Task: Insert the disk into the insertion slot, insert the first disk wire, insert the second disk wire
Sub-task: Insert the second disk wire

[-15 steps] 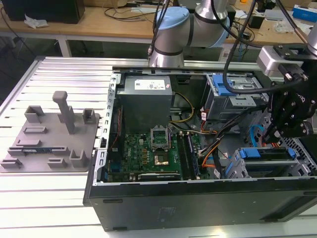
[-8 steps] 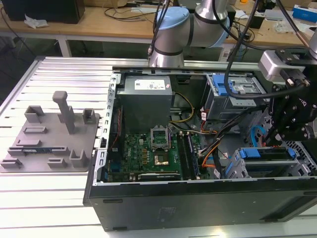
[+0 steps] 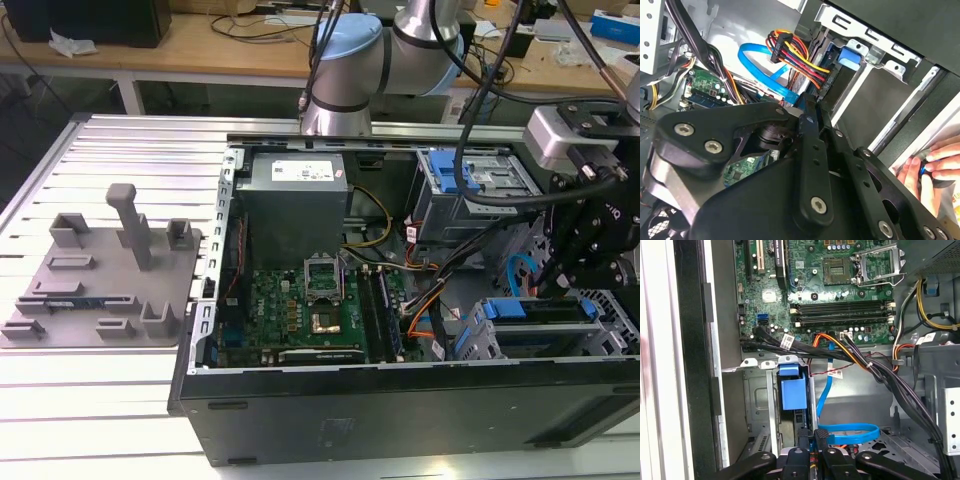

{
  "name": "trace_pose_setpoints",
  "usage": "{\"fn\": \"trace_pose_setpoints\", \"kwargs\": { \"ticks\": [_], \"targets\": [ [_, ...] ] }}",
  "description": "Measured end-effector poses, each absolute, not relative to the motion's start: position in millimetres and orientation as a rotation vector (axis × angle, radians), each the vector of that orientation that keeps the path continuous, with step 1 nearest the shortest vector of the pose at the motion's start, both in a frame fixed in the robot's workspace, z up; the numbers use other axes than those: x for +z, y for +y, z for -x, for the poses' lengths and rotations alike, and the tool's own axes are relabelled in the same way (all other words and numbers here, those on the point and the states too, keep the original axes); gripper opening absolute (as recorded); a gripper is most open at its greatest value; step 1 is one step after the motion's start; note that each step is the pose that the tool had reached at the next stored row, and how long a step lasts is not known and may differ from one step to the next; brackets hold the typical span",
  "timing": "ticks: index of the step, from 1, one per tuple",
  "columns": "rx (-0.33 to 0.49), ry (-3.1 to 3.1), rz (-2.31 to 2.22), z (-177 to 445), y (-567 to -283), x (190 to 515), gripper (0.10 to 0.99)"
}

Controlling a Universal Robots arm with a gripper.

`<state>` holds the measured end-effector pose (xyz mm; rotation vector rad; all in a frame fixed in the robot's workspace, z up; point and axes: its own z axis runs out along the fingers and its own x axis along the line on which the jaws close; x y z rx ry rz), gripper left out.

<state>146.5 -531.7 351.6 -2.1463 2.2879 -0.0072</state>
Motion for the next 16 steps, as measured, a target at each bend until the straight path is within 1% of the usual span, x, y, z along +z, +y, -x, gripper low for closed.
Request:
{"fn": "trace_pose_setpoints", "kwargs": {
  "ticks": [16],
  "targets": [
    [-0.007,2.287,2.147,-148.1,-534.7,349.2,0.161]
  ]
}}
